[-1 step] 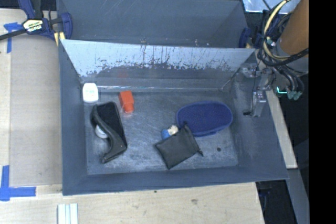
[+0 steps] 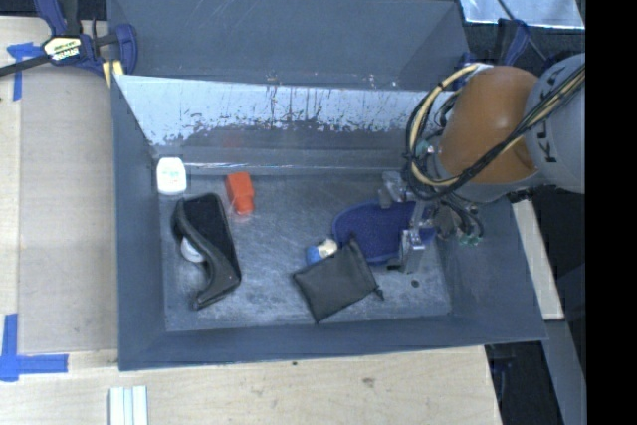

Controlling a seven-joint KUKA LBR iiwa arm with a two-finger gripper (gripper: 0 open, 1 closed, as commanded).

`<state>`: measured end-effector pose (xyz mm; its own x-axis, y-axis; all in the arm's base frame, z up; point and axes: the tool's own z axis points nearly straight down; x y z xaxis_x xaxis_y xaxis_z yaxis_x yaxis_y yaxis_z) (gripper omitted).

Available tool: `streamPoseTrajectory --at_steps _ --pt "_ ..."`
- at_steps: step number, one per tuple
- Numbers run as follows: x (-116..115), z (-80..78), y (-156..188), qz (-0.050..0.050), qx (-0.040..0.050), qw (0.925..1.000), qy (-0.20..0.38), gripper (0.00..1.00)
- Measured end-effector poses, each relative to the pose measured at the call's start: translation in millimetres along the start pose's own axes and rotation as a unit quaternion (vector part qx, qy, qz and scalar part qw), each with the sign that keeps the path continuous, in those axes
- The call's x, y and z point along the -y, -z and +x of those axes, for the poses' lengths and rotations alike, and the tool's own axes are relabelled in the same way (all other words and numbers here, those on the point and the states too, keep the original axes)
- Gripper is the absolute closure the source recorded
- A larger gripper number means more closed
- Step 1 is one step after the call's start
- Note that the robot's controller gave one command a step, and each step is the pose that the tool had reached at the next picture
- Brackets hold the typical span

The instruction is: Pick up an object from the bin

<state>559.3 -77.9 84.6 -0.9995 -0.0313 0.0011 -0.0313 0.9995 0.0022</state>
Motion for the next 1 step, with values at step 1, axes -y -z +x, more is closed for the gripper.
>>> streamPoseTrajectory --at_steps 1 --pt "-16.5 2.0 -11.8 0.003 0.0053 0.9984 0.056 0.0"
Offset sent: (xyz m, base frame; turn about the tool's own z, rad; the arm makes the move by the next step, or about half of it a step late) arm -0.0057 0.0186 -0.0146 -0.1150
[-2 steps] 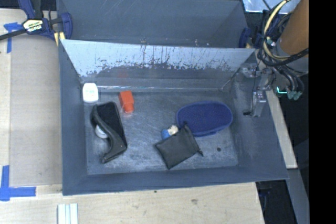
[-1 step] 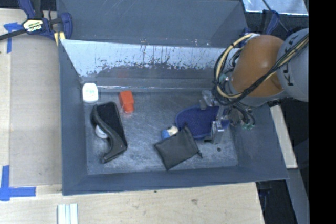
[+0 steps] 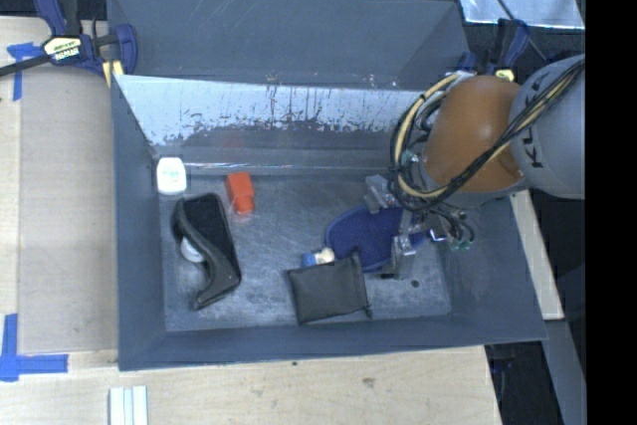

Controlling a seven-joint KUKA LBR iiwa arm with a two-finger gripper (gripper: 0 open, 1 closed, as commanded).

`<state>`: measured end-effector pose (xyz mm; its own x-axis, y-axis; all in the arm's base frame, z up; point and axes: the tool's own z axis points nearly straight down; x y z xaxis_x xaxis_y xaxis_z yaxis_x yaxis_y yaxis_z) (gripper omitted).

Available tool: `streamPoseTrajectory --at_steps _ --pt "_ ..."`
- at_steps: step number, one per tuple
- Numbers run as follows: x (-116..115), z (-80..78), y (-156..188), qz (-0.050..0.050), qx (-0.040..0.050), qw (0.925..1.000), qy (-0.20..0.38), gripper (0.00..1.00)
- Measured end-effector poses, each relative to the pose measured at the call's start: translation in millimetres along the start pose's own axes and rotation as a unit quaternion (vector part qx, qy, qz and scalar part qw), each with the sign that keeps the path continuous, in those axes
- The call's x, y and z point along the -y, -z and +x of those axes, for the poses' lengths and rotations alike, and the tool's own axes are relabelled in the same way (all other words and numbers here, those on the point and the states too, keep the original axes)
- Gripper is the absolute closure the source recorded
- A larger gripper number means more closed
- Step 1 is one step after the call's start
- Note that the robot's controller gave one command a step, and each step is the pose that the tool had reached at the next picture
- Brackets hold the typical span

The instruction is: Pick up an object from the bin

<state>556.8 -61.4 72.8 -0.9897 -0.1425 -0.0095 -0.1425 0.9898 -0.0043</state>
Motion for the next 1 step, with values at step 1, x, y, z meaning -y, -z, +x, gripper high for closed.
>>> streamPoseTrajectory --at_steps 1 --pt "-25.6 44.0 0.3 -0.001 0.001 0.9934 0.115 0.0"
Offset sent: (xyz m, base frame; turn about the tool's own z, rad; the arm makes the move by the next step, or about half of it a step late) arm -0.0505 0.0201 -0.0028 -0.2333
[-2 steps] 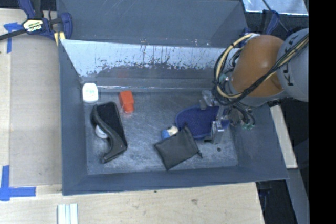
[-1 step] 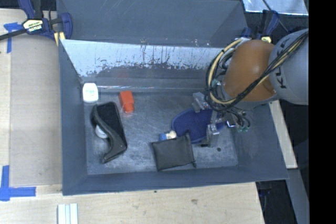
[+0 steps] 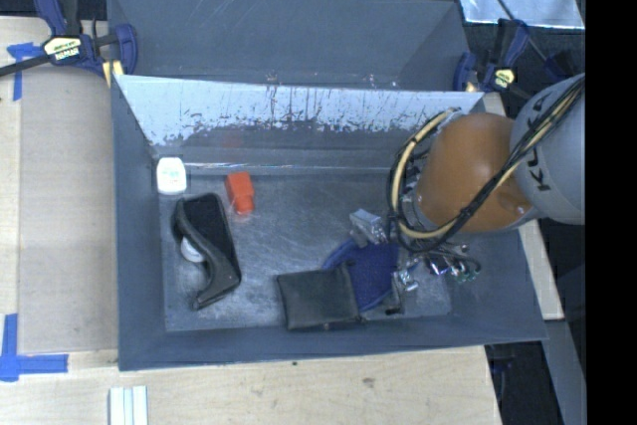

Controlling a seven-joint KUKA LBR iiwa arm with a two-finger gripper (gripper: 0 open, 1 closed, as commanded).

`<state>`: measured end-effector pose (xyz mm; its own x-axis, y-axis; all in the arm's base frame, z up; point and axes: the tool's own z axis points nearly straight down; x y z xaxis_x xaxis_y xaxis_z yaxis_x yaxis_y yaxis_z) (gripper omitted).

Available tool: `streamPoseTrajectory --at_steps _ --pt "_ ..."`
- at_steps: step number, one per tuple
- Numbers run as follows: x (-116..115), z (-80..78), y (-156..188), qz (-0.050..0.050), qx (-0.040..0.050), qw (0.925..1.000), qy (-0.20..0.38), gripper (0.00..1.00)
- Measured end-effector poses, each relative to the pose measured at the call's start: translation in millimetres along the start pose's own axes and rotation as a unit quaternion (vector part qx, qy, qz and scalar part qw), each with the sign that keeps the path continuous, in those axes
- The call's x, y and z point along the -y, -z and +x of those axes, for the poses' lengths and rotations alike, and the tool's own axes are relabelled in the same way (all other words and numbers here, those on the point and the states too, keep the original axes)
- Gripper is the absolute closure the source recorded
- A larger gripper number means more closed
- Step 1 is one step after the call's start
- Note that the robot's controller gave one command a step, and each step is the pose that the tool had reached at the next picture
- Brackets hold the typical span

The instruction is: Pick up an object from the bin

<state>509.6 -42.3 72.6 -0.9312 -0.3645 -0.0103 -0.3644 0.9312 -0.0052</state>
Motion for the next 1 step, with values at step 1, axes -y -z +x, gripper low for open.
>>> streamPoseTrajectory --at_steps 1 --pt "0.6 -0.7 2.0 0.001 0.0009 1.0 0.001 1.0"
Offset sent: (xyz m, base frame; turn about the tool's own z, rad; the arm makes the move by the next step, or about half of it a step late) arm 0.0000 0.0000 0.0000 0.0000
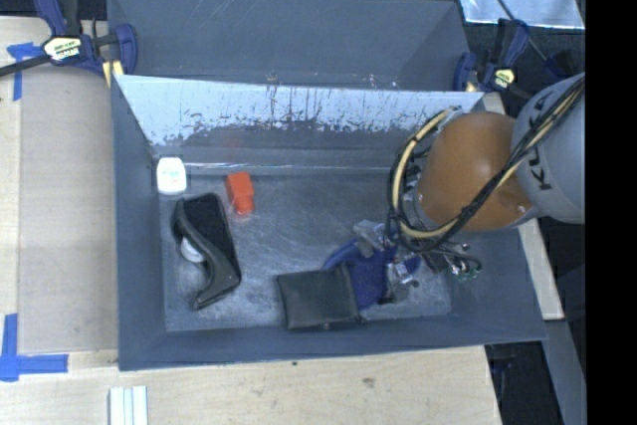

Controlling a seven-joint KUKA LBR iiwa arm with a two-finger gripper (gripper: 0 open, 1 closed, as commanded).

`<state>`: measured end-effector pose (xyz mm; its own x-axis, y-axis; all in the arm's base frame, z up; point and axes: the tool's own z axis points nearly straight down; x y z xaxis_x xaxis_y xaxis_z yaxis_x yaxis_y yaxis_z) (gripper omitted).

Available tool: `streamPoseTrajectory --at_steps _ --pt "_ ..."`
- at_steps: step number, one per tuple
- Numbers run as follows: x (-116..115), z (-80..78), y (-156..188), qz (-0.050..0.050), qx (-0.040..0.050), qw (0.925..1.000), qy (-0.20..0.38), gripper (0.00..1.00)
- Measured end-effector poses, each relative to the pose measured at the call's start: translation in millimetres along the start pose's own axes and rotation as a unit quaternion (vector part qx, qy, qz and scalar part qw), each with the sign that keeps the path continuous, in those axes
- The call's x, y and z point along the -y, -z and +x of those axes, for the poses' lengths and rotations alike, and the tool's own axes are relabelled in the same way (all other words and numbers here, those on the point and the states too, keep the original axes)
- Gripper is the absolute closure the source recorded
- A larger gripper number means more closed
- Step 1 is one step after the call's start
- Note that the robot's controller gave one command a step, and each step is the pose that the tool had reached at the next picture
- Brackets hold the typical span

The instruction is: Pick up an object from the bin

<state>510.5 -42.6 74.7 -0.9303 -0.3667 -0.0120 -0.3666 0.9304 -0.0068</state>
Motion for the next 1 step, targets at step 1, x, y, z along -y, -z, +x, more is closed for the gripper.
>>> streamPoseTrajectory --at_steps 1 --pt "-40.3 -20.7 130.6 -0.002 -0.0003 0.9999 -0.016 1.0"
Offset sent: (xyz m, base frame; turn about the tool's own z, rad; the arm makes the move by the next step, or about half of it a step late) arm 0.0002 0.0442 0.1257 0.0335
